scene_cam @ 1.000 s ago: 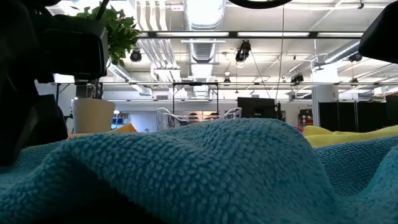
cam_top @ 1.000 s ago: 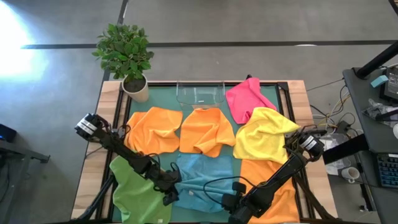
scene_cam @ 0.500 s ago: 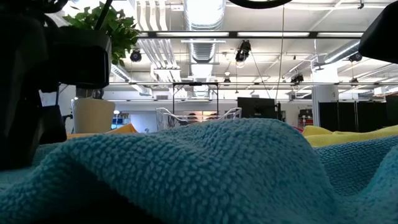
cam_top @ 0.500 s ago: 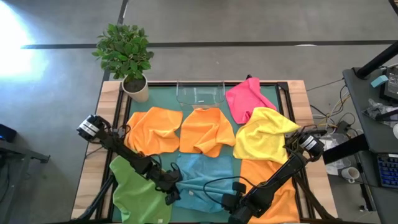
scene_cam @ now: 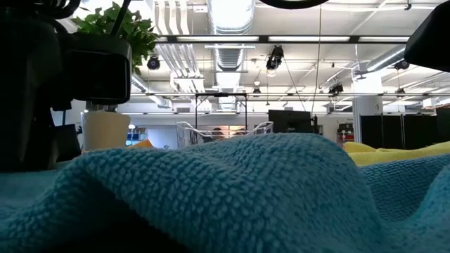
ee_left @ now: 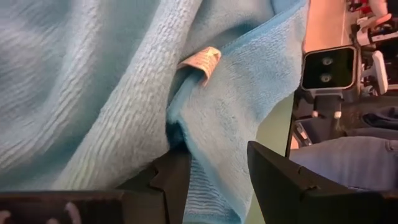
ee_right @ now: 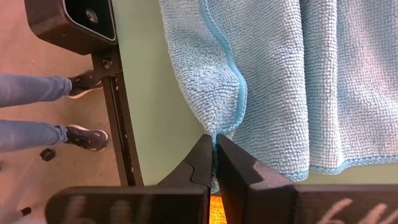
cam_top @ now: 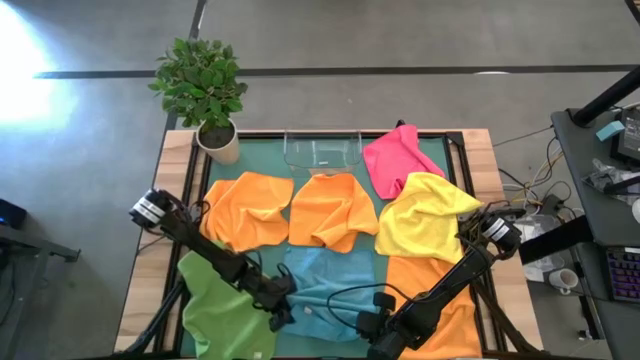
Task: Fold microfiber towels
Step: Fold the blue microfiber towel
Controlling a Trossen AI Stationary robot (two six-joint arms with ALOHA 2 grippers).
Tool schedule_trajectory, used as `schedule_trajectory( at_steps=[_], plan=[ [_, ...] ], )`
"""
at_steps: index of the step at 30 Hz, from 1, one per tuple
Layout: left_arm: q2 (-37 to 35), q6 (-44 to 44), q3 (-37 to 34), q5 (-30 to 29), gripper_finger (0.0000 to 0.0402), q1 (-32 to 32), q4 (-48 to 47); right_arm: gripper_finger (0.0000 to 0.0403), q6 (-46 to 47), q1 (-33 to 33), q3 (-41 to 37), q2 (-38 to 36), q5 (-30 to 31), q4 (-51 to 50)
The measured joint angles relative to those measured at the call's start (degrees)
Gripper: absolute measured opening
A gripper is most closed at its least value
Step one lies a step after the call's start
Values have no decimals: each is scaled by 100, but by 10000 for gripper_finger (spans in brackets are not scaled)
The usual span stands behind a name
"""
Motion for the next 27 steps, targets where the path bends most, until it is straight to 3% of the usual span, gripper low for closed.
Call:
schedule_trajectory(
  at_steps=[10,22,27],
  plan=[
    [100,25,248,-277,138,9,-236,9,1,0,0,0,0,-12],
    [-120,346,279,-301,29,-9,-307,9,46,0,-2,0,0,-67],
    [-135,432,279,-208,3,-54,-291,9,46,0,-2,0,-1,-80]
  ],
)
